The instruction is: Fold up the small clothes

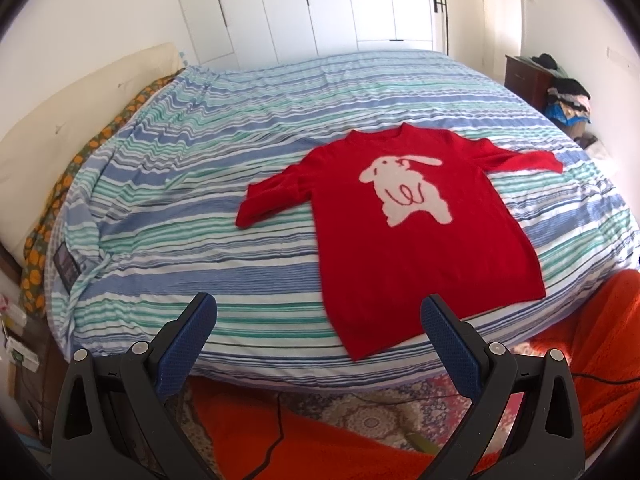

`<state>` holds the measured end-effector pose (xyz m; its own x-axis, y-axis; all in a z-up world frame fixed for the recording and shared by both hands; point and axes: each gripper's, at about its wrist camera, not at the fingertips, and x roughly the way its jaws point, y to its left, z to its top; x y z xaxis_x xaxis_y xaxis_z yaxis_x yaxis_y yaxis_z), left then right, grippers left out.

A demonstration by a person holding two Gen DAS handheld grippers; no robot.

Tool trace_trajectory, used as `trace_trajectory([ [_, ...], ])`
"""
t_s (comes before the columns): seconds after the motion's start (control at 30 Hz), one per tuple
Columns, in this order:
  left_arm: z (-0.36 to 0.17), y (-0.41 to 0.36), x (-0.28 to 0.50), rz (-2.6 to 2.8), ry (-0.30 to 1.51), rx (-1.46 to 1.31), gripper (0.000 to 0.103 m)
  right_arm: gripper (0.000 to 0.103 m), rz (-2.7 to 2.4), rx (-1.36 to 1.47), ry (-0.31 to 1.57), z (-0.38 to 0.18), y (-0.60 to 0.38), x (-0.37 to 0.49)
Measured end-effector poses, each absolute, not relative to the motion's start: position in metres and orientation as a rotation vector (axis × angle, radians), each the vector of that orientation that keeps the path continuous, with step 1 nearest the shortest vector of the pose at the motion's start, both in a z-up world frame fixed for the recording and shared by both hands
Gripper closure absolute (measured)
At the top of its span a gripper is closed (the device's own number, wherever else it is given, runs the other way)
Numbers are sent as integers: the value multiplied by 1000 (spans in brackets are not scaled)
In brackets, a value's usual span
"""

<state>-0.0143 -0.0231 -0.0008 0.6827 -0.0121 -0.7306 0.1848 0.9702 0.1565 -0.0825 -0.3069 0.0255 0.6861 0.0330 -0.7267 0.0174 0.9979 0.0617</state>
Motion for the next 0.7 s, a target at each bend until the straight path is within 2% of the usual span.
trace_trajectory([
  [0.7, 3, -32, -17, -126, 787, 255, 1, 0, 20, 30, 837, 26, -301, -77],
])
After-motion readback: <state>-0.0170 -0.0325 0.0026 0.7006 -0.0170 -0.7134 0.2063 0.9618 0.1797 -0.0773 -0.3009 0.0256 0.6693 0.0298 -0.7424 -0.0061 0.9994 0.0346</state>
